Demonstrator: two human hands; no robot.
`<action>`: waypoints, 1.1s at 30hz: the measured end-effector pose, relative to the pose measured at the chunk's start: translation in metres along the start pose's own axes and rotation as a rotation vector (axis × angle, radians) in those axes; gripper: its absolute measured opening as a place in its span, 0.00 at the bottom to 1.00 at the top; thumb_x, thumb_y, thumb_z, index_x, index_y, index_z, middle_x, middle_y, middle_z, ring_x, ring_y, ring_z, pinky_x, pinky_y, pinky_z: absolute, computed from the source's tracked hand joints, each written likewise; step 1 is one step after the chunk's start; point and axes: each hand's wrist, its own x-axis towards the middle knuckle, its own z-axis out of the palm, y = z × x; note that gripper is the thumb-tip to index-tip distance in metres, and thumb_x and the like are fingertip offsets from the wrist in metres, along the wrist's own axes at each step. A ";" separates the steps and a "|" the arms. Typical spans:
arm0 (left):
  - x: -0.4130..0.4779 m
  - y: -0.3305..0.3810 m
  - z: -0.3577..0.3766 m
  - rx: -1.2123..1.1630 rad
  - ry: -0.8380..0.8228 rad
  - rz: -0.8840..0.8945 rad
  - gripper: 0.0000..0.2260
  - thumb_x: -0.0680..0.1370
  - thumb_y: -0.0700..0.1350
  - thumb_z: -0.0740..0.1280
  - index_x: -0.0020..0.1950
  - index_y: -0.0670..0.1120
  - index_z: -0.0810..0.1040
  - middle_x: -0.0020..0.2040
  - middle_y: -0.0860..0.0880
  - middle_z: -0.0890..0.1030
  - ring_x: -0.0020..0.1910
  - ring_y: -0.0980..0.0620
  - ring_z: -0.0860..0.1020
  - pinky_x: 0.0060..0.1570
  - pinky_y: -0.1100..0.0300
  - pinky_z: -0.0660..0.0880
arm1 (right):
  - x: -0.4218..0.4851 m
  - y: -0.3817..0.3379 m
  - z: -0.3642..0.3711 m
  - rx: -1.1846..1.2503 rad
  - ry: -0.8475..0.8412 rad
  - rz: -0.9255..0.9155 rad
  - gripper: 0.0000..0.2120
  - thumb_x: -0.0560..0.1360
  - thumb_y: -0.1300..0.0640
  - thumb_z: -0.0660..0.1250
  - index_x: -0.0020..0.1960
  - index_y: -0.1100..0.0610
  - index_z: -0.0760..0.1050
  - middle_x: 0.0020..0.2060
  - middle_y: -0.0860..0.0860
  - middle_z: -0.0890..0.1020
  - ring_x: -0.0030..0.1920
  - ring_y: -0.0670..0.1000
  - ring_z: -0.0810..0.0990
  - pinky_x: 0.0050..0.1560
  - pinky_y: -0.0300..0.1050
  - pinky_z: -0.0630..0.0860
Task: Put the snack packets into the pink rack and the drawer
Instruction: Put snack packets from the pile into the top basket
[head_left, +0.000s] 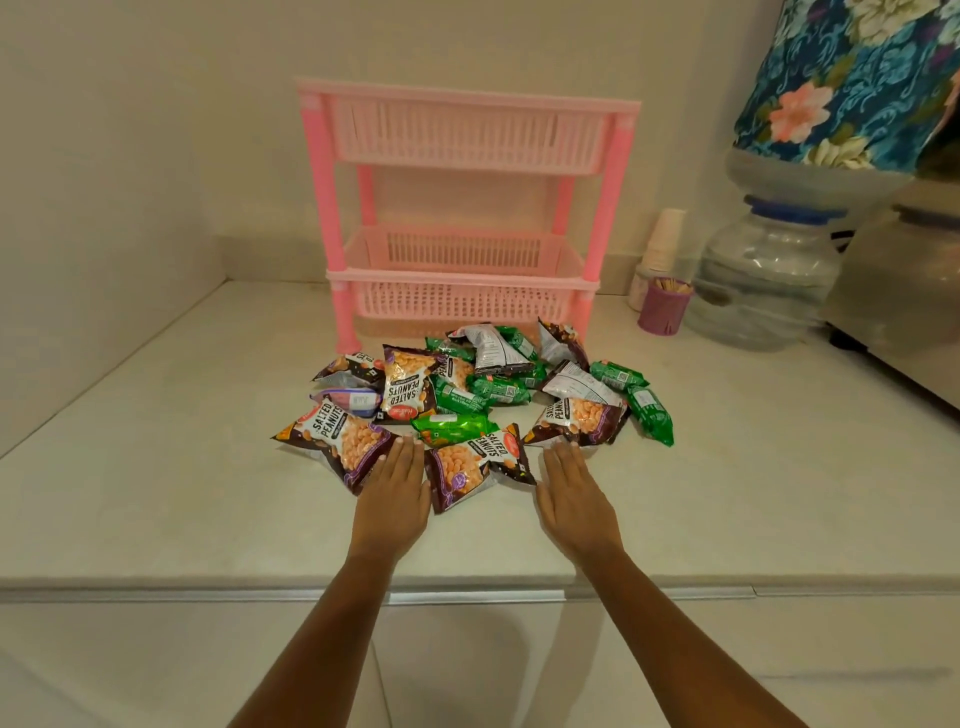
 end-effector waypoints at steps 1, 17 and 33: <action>0.000 -0.001 0.001 -0.017 -0.016 -0.007 0.22 0.82 0.48 0.47 0.75 0.42 0.50 0.78 0.44 0.51 0.77 0.48 0.48 0.75 0.55 0.47 | 0.000 0.001 0.001 0.024 -0.006 0.005 0.24 0.81 0.51 0.47 0.75 0.59 0.52 0.76 0.56 0.51 0.77 0.54 0.46 0.77 0.47 0.50; 0.000 -0.002 0.004 -0.152 0.019 -0.073 0.21 0.81 0.47 0.52 0.74 0.45 0.59 0.76 0.47 0.61 0.75 0.51 0.59 0.73 0.58 0.57 | 0.001 0.005 0.008 0.036 -0.106 0.014 0.23 0.81 0.50 0.47 0.75 0.55 0.52 0.76 0.54 0.55 0.76 0.52 0.52 0.76 0.50 0.50; 0.030 0.022 -0.029 -0.213 0.194 -0.071 0.21 0.81 0.41 0.55 0.74 0.44 0.58 0.75 0.45 0.60 0.73 0.48 0.61 0.71 0.56 0.62 | 0.030 -0.031 -0.044 0.422 0.153 -0.272 0.21 0.80 0.53 0.55 0.72 0.55 0.60 0.72 0.55 0.64 0.73 0.52 0.60 0.68 0.47 0.64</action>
